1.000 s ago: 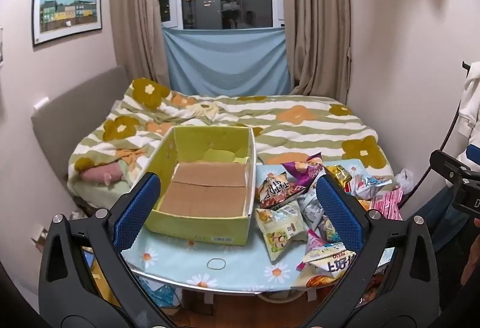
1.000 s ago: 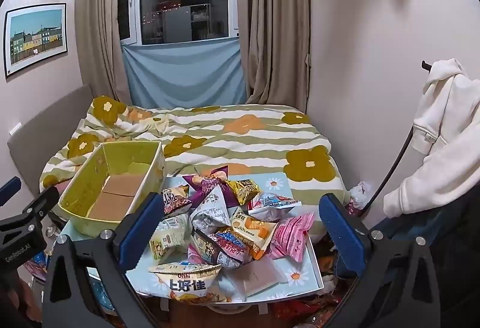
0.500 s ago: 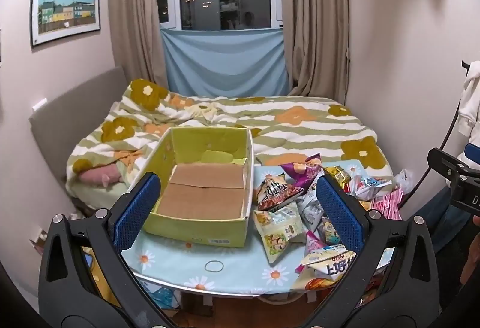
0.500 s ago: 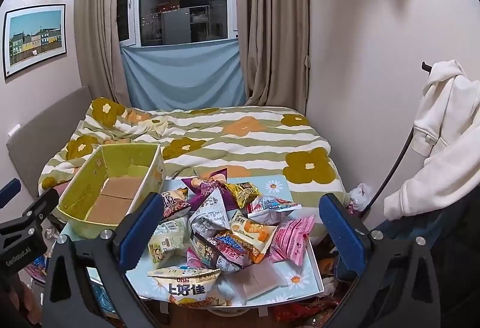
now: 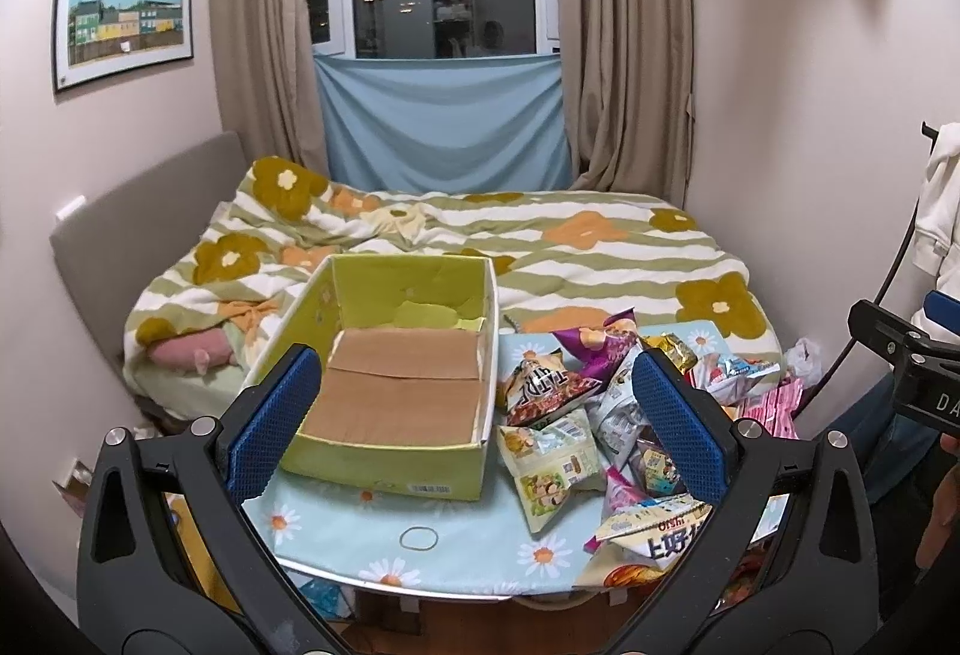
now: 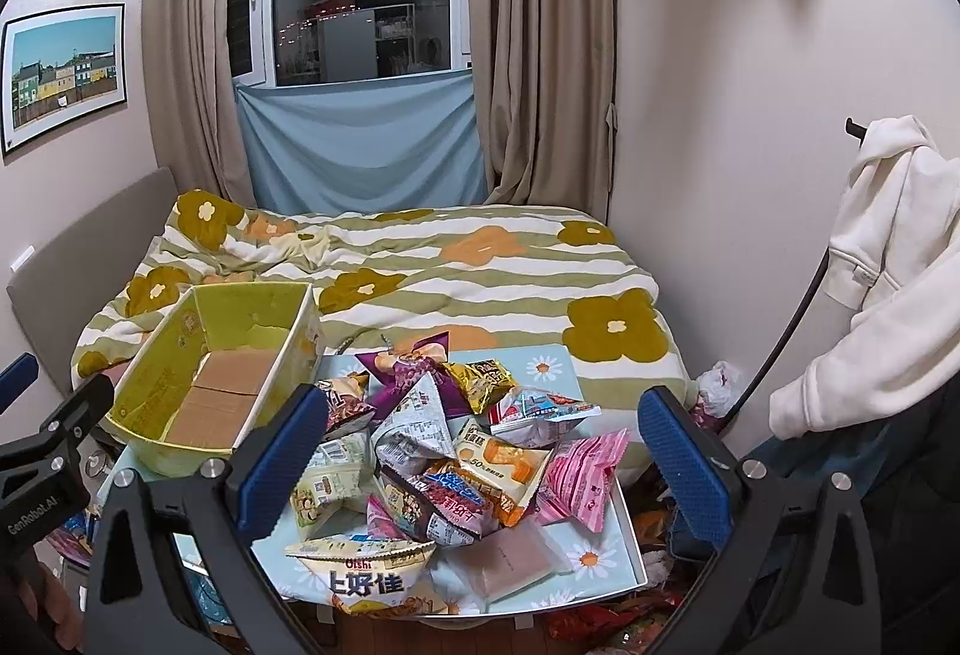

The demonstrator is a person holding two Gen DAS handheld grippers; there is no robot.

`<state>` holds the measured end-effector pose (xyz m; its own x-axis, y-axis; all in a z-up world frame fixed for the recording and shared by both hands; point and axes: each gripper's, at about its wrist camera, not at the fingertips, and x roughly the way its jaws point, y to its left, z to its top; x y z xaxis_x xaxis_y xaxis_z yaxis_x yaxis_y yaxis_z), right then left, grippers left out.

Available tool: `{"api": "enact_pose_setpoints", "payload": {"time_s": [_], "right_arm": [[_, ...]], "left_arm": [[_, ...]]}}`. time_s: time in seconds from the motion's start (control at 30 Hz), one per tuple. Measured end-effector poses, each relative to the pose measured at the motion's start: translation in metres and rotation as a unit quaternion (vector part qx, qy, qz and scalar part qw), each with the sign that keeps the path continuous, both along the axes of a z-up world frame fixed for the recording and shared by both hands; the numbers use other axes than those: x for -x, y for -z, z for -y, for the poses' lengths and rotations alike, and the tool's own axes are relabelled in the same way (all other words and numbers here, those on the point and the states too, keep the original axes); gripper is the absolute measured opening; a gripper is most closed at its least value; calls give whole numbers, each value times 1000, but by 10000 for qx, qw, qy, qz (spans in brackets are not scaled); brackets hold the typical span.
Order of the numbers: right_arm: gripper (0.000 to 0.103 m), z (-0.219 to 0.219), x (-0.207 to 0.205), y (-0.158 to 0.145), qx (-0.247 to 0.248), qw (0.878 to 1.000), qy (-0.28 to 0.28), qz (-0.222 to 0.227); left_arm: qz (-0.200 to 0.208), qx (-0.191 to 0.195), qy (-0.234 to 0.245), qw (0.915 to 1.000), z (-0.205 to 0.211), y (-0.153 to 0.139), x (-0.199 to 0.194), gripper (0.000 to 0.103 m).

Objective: Organize snacks

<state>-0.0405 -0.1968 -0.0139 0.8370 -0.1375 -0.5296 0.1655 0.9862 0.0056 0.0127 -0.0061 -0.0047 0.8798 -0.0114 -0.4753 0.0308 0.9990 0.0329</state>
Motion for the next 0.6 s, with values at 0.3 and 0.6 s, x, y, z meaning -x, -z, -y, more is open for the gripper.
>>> {"api": "enact_pose_setpoints", "payload": {"time_s": [0.3, 0.6], "right_arm": [[103, 0, -5, 4, 92, 9999, 48, 3], [103, -1, -6, 3, 84, 10000, 47, -2]], "left_arm": [[-51, 13, 25, 10000, 0, 4, -7, 103], [-52, 7, 26, 10000, -1, 3, -7, 103]]}}
